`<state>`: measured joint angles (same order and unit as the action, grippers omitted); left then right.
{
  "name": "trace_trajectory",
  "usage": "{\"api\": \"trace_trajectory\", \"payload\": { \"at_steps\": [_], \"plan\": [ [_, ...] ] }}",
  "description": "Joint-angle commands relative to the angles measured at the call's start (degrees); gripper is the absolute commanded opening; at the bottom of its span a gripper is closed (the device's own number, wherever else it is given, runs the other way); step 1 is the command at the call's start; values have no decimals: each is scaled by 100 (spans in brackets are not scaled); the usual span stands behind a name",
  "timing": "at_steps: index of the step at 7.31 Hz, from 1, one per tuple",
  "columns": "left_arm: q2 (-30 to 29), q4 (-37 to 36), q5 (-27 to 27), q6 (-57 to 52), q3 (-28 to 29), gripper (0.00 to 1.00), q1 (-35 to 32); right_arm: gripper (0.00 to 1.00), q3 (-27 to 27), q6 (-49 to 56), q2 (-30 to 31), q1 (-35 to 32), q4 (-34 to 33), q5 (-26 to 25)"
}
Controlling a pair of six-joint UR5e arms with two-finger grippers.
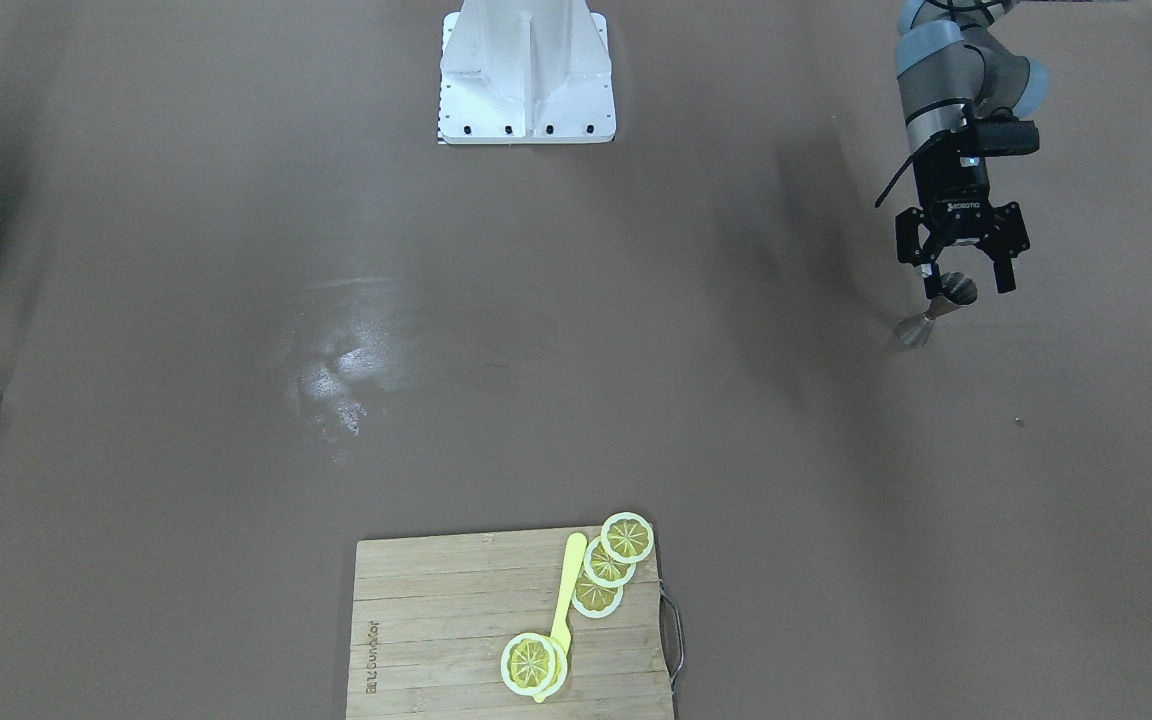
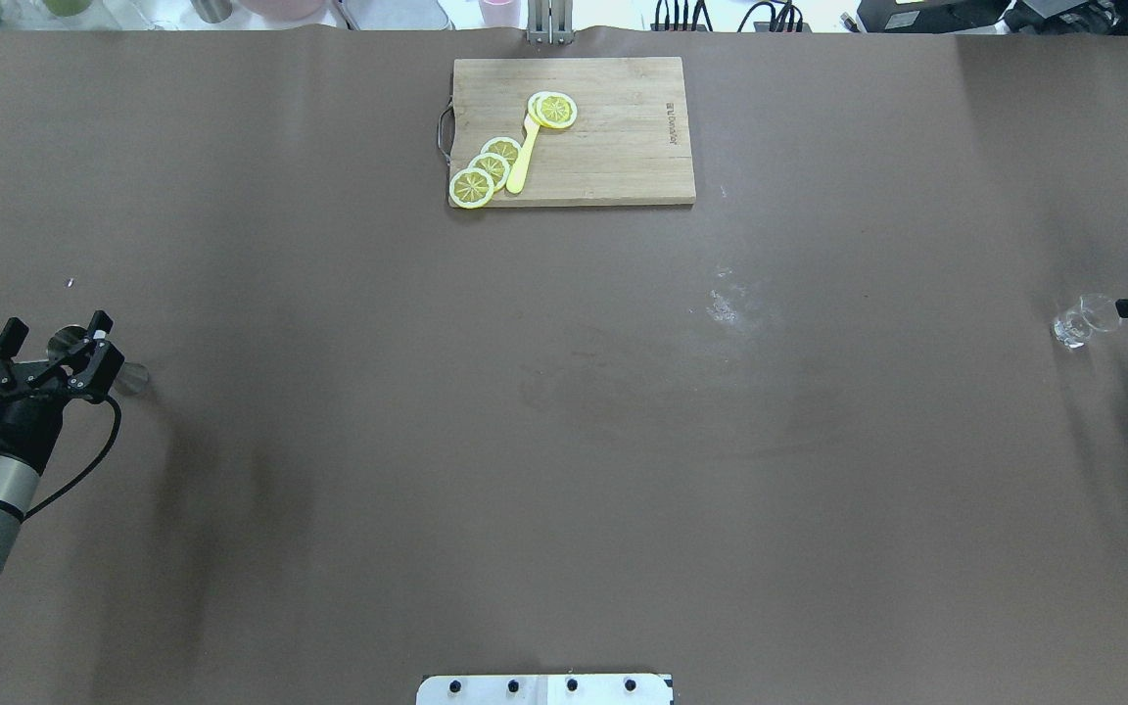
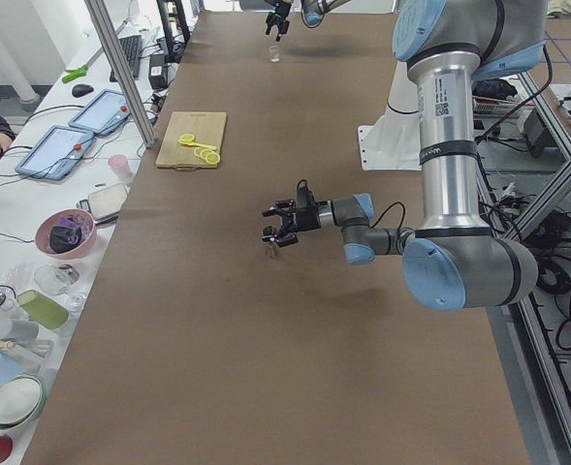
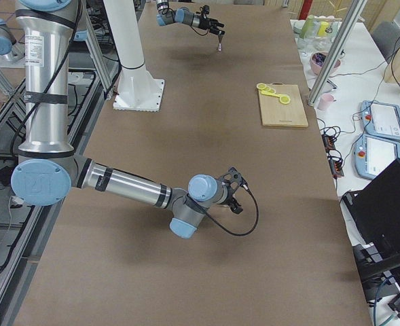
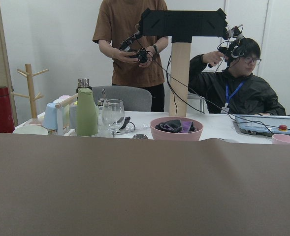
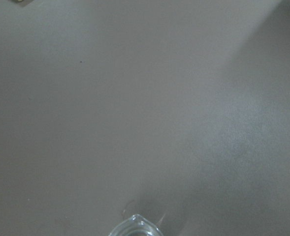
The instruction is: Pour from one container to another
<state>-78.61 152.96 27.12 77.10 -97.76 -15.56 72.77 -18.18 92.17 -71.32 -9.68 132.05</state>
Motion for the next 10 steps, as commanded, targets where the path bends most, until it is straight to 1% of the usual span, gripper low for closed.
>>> {"api": "trace_trajectory", "payload": {
  "at_steps": [1,2,3,4,5,6,7,8,10],
  "plan": [
    [-145,14,-92,183,256,97,106,100,-8,-849,-191,388,499,-326],
    [-233,84,-249,183,449,97,167,100,-25,-984,-182,495,685,-363],
    [-295,111,-260,183,564,97,185,100,-95,-951,-182,505,808,-381],
    [-348,111,-260,278,679,97,194,100,-157,-881,-182,513,1079,-468],
    [-418,111,-269,384,828,97,194,100,-436,-558,-191,557,1343,-661],
    [-427,111,-373,394,907,97,194,100,-735,-416,-182,566,1676,-706],
    [-471,111,-374,402,1013,97,203,100,-851,-528,-174,566,1819,-689],
    [-497,111,-383,437,1048,97,203,100,-843,-703,-174,601,1838,-715],
    [-506,111,-374,455,1084,96,203,100,-966,-669,-173,663,1855,-759]
  ]
}}
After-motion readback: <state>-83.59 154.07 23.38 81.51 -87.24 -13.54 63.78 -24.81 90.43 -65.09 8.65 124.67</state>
